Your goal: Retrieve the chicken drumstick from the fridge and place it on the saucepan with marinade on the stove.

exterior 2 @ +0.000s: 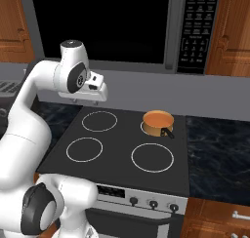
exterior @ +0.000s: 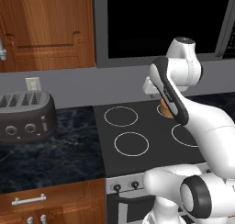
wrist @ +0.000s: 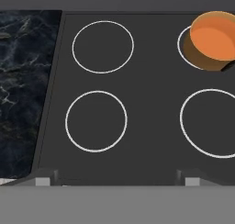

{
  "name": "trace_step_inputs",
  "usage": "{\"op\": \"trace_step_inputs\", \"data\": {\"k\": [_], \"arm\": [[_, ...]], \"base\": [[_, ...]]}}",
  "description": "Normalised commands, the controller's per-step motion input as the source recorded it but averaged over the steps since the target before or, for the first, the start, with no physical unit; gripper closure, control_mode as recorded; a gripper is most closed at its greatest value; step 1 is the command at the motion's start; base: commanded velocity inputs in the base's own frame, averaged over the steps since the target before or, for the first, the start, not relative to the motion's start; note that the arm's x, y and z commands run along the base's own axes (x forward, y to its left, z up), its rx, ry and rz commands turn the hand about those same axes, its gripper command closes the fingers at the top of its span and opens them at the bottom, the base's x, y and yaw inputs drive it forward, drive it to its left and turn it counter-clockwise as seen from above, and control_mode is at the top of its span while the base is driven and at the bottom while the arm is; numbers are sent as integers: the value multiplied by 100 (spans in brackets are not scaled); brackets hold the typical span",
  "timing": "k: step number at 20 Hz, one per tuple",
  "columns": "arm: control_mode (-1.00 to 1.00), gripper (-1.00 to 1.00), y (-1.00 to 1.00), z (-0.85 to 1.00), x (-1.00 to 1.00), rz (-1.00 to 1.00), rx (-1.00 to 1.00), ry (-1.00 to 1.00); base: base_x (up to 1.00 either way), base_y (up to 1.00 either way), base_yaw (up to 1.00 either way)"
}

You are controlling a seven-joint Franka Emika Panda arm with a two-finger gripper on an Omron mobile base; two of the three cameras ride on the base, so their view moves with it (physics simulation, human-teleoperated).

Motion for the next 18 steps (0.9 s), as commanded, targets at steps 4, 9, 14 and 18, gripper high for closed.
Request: {"op": "trace_step_inputs", "data": {"k": [4, 9, 14, 18], "arm": [[-100, -100, 0, 0, 0, 0, 0, 0], [-100, -100, 0, 0, -1, 0, 0, 0], [100, -100, 0, 0, -4, 0, 0, 0], [100, -100, 0, 0, 0, 0, 0, 0]], "base": [[0, 0, 0], [0, 0, 0], [-41, 0, 11], [-51, -2, 26]]}}
